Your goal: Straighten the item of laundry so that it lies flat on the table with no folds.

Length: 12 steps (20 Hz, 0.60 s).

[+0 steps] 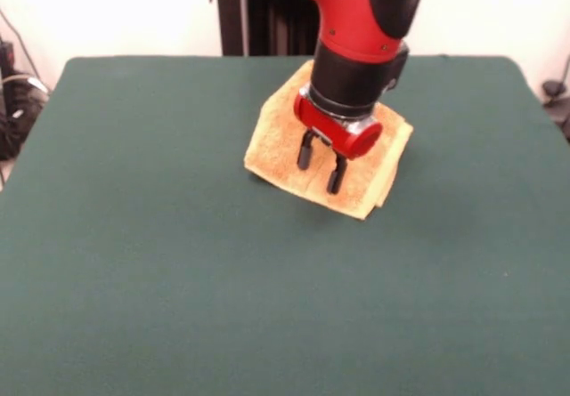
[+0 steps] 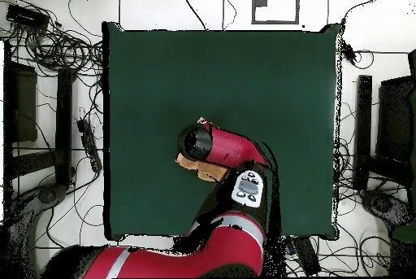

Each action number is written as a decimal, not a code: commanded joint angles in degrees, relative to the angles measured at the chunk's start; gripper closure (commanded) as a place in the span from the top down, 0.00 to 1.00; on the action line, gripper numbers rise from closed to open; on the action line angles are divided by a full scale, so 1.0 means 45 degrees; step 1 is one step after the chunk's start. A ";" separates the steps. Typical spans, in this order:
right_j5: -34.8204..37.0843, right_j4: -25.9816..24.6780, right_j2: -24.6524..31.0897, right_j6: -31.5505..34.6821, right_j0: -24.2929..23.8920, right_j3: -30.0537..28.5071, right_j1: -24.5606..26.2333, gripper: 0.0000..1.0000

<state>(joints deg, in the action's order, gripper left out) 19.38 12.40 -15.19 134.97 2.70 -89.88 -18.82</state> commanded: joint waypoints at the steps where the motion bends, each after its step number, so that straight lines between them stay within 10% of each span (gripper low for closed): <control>1: -0.1557 -0.0768 0.3034 -0.0146 -0.1048 -0.0136 0.1413 1.00; 6: -0.3622 -0.1787 0.4088 -0.0101 -0.1780 0.0024 0.2168 1.00; 12: -0.0946 -0.2461 0.4366 -0.1024 -0.2047 0.0495 0.2303 1.00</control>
<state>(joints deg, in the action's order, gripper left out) 15.73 4.28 -7.68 134.97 -4.98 -89.90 -20.02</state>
